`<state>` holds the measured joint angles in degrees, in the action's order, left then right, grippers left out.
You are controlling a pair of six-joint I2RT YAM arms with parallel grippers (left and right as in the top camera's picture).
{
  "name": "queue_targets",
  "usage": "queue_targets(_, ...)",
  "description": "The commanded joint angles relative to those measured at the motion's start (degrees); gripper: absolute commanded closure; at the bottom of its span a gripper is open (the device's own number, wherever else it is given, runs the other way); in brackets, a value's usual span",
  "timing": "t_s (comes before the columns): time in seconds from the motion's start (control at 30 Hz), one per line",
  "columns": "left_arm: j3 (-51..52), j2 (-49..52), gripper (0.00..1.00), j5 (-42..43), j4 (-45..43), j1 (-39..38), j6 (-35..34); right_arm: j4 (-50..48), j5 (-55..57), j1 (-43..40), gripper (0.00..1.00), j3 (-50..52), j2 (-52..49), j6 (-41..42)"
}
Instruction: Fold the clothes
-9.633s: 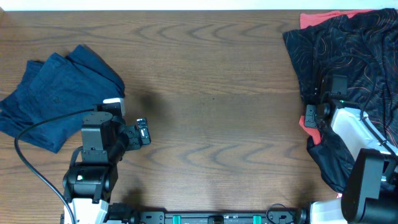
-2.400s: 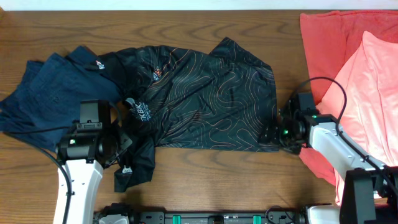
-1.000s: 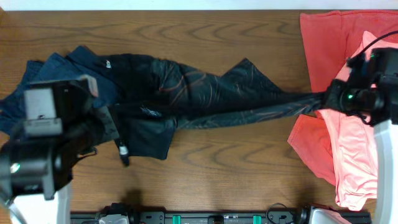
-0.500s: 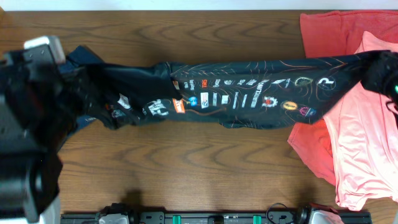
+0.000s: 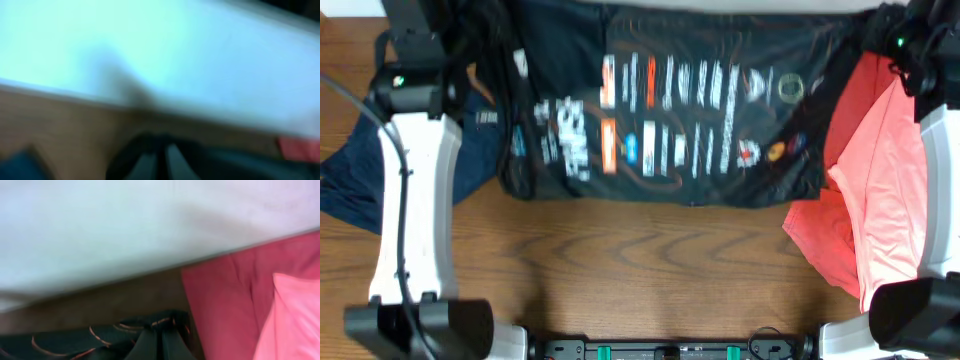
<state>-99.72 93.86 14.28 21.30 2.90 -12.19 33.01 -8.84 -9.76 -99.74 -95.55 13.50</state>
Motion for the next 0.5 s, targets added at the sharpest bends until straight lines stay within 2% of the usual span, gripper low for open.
queue_targets(0.0,-5.7,-1.8,0.94,3.1,-5.7,0.6,-2.6,-2.0,-0.4,-0.4,0.99,-6.1,2.4,3.3)
queue_targets(0.13,-14.4,-1.8,0.94,5.1,-5.3,1.6,-3.4,1.6,1.6,-0.6,0.99,-14.4,2.4,2.2)
queue_targets(0.27,-20.6,-2.3,0.94,9.5,2.7,3.0,-3.3,8.8,4.7,-0.6,0.99,-18.8,2.4,-0.4)
queue_targets(0.37,-21.0,-3.8,0.94,10.5,13.2,4.0,-3.3,16.8,6.4,-0.5,0.99,-18.9,2.4,-2.6)
queue_targets(0.47,-20.9,-4.3,0.94,10.8,29.4,4.1,-2.4,27.2,9.1,-0.4,0.99,-18.2,1.9,-3.3)
